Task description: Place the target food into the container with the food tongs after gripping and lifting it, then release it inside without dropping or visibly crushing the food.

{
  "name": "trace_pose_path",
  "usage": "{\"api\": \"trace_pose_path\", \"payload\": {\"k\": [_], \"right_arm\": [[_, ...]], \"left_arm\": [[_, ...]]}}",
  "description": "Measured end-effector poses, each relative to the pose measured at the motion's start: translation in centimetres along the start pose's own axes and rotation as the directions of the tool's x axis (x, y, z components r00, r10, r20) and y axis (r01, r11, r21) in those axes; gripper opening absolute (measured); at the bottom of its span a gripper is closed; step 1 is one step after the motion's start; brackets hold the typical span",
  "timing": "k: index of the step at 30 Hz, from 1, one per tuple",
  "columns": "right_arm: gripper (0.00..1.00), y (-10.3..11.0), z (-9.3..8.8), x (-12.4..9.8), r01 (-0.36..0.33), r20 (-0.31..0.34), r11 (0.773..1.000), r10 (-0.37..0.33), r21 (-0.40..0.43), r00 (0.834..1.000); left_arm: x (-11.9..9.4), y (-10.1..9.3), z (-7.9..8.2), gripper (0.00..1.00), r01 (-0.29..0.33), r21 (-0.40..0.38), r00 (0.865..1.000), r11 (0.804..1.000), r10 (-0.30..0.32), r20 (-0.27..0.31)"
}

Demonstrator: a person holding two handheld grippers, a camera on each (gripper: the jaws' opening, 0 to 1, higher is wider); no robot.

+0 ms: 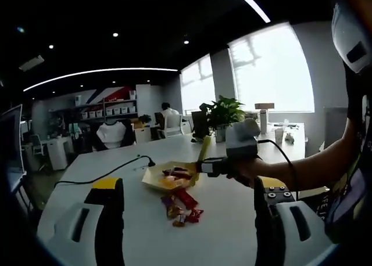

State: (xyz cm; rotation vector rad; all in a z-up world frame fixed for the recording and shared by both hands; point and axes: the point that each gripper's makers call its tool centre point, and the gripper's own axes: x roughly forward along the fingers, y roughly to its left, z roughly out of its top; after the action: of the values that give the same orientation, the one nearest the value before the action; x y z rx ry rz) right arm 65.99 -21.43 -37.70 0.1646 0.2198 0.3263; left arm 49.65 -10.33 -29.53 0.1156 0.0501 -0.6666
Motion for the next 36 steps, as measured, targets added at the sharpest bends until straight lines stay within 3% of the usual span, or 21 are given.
{"api": "trace_pose_path", "payload": {"k": [5,7,10,15,32,36], "right_arm": [[0.23,0.5,-1.0,0.2,0.016,-0.008,1.0,-0.016,-0.001,1.0],[0.23,1.2,-1.5,0.3,0.004,-0.011,0.999,-0.004,0.046,1.0],[0.23,1.7,-2.0,0.5,0.014,-0.018,1.0,-0.014,0.002,1.0],[0.23,1.9,-2.9,1.1,0.032,-0.043,0.998,-0.03,0.048,0.999],[0.24,2.4,-3.2,1.6,0.075,-0.047,0.992,-0.081,-0.106,0.996],[0.24,2.4,-3.5,1.4,0.075,-0.04,0.993,-0.079,-0.093,0.996]], "left_arm": [[-0.2,0.1,0.0,0.98,0.001,0.006,1.0,1.0,-0.001,0.001],[-0.3,0.2,0.0,0.98,-0.001,0.002,1.0,1.0,0.001,0.002],[-0.5,0.4,0.1,0.98,-0.008,0.0,1.0,1.0,0.008,0.007],[-0.8,0.6,-0.2,0.98,-0.015,-0.007,1.0,1.0,0.015,0.005],[-1.0,1.6,-0.4,0.98,-0.033,-0.014,0.999,0.999,0.033,0.005],[-1.1,1.6,-0.7,0.98,-0.035,-0.02,0.999,0.999,0.035,-0.001]]}}
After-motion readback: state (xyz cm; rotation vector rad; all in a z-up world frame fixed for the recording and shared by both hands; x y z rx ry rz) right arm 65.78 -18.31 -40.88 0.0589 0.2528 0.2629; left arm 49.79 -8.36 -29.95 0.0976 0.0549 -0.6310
